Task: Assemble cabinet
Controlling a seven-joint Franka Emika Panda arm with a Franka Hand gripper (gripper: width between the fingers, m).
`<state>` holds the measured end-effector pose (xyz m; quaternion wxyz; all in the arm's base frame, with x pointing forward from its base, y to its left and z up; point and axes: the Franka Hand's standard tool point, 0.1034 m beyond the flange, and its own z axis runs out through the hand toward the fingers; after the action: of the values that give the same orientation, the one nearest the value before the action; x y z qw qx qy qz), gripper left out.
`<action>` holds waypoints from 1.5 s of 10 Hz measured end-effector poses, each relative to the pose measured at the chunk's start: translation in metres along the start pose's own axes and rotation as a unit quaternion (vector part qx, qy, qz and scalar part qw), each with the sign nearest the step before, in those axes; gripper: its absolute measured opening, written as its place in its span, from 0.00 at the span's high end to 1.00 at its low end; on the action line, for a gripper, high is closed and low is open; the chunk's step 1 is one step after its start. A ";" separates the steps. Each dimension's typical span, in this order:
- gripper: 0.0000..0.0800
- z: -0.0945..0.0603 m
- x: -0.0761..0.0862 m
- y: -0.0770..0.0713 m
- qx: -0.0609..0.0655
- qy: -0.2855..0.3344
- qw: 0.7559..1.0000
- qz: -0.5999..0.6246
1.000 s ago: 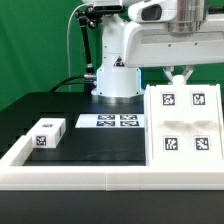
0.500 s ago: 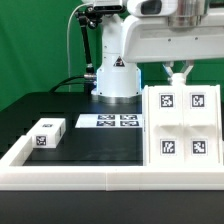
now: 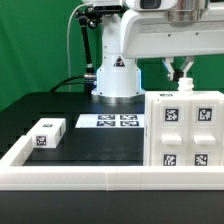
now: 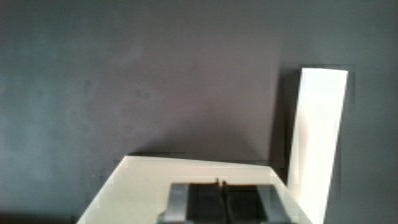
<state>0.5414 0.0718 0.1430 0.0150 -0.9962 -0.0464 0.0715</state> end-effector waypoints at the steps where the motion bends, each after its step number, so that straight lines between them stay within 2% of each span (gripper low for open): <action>1: 1.00 0.000 0.000 0.000 0.000 0.000 1.000 0.000; 3: 0.67 0.000 0.000 0.000 0.000 0.000 1.000 0.000; 4: 0.67 0.000 0.000 0.000 0.000 0.000 1.000 0.000; 5: 0.44 0.000 0.000 0.000 0.000 0.000 1.000 0.000; 7: 0.10 0.001 0.000 0.000 0.000 -0.001 1.000 0.000; 8: 0.10 0.001 0.000 0.000 0.000 -0.001 1.000 0.000; 9: 0.02 0.001 0.000 0.000 0.000 -0.001 1.000 0.000; 11: 0.01 0.001 0.000 0.000 0.000 -0.001 1.000 0.000; 12: 0.00 0.003 -0.003 0.006 -0.001 0.003 1.000 -0.017; 14: 0.00 0.020 -0.037 0.048 -0.006 0.006 1.000 -0.028; 15: 0.00 0.027 -0.048 0.070 -0.008 0.012 1.000 -0.021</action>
Offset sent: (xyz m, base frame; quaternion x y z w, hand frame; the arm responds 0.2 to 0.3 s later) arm 0.0000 0.0000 0.0000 0.0000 0.0000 0.0000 1.0000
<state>0.4966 -0.0013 0.1206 0.0089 -0.9959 -0.0681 0.0584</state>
